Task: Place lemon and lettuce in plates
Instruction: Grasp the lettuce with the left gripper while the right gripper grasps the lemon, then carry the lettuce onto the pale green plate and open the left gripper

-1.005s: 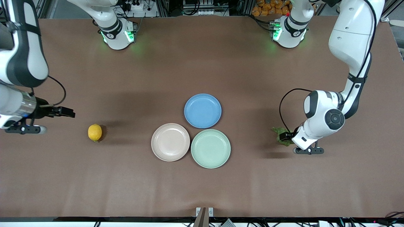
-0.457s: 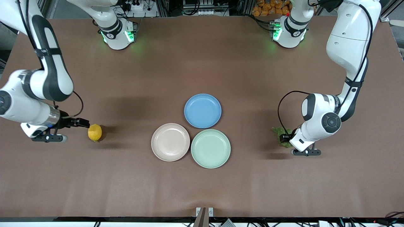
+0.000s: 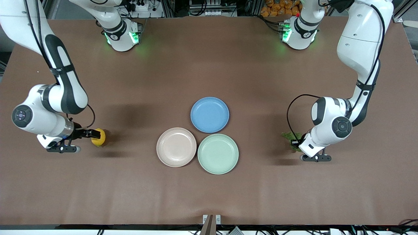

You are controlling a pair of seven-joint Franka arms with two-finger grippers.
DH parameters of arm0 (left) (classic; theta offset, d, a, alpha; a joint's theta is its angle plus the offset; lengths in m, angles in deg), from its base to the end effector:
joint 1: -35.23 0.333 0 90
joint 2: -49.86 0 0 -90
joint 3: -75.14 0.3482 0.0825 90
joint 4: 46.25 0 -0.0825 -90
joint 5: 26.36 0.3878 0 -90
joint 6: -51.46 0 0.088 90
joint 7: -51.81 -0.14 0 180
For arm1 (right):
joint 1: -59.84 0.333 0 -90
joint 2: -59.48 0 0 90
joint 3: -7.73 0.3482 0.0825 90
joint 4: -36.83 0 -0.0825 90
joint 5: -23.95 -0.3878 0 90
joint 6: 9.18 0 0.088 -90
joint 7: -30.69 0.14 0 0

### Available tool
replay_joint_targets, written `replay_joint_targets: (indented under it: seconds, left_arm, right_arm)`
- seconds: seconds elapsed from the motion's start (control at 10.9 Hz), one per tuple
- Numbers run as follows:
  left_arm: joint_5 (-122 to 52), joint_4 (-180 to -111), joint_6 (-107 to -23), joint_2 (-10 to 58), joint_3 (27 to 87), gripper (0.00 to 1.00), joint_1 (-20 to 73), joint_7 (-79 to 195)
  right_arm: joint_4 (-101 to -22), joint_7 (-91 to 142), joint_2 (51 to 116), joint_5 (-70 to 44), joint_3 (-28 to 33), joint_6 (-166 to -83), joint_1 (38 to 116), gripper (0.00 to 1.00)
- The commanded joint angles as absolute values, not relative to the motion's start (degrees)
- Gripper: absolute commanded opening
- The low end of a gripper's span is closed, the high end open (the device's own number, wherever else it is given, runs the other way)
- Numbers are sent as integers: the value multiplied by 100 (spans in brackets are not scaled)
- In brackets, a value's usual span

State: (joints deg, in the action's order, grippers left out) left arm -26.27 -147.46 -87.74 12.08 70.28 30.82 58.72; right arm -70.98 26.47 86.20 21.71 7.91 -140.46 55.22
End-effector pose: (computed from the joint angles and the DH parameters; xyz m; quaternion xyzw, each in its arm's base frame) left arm 0.6758 -0.1060 0.1809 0.9996 -0.0123 -0.0007 0.0256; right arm 0.6427 -0.0482 0.2490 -0.9994 0.0154 0.0271 0.0171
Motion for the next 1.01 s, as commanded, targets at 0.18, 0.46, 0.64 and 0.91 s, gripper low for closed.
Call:
replay_joint_targets:
  seconds: [0.18, 0.46, 0.64, 0.91]
  left_arm:
    - [-2653, -14689, -7934, 1952, 7057, 0, 2339, 7086]
    - [-2671, -14242, -7510, 2130, 7057, 0, 1574, 8463]
    - [-2724, -13786, -7510, 2034, 7057, 0, 1222, 8713]
    - [-2829, -13041, -7580, 1535, 7057, 0, 888, 9450]
  right_arm:
    - [-7354, 2585, 8901, 2096, 781, -14757, 5527, 100]
    - [-7593, 2585, 9068, 2097, 781, -15305, 5545, 100]
    - [-7602, 2577, 9103, 2097, 781, -15340, 5527, 100]
    - [-7602, 2577, 9209, 2097, 781, -15472, 5527, 100]
